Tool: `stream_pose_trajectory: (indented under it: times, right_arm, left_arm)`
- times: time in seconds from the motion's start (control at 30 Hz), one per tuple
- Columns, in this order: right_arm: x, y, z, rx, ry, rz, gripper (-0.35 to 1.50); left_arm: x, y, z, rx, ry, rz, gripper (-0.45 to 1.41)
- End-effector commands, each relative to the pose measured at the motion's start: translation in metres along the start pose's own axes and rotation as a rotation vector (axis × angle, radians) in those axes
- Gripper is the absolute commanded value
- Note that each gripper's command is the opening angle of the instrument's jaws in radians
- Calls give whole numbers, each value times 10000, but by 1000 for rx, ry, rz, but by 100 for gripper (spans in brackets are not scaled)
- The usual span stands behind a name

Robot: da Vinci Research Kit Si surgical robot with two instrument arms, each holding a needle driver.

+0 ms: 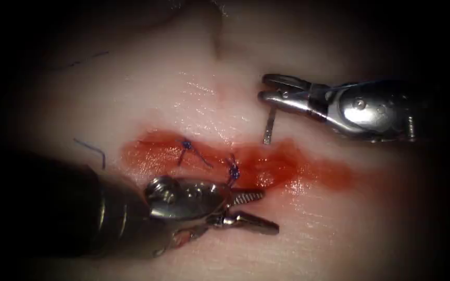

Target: Wound Closure

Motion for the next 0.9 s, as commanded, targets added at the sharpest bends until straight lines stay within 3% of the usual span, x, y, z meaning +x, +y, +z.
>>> stream_pose_trajectory:
  times: [0.03,0.17,0.23,0.37,0.57,0.9]
  right_arm:
    - [-8,-4,4,-2,-3,8,-35]
    - [-7,0,4,-14,-10,-14,-35]
    - [-6,1,4,-17,-11,-149,-35]
    - [-3,4,4,-19,-8,-234,-35]
    - [-3,4,5,-18,-4,-217,-35]
    - [-17,-7,17,47,-37,-58,-35]
  left_arm:
    - [-6,2,8,-3,-2,-2,56]
    - [-6,2,8,-3,-2,-2,56]
    - [-6,2,8,-3,-2,-2,56]
    - [-6,1,8,-3,-2,-2,56]
    - [-6,1,8,-3,-2,-2,56]
    - [-6,1,8,-3,-2,-2,56]
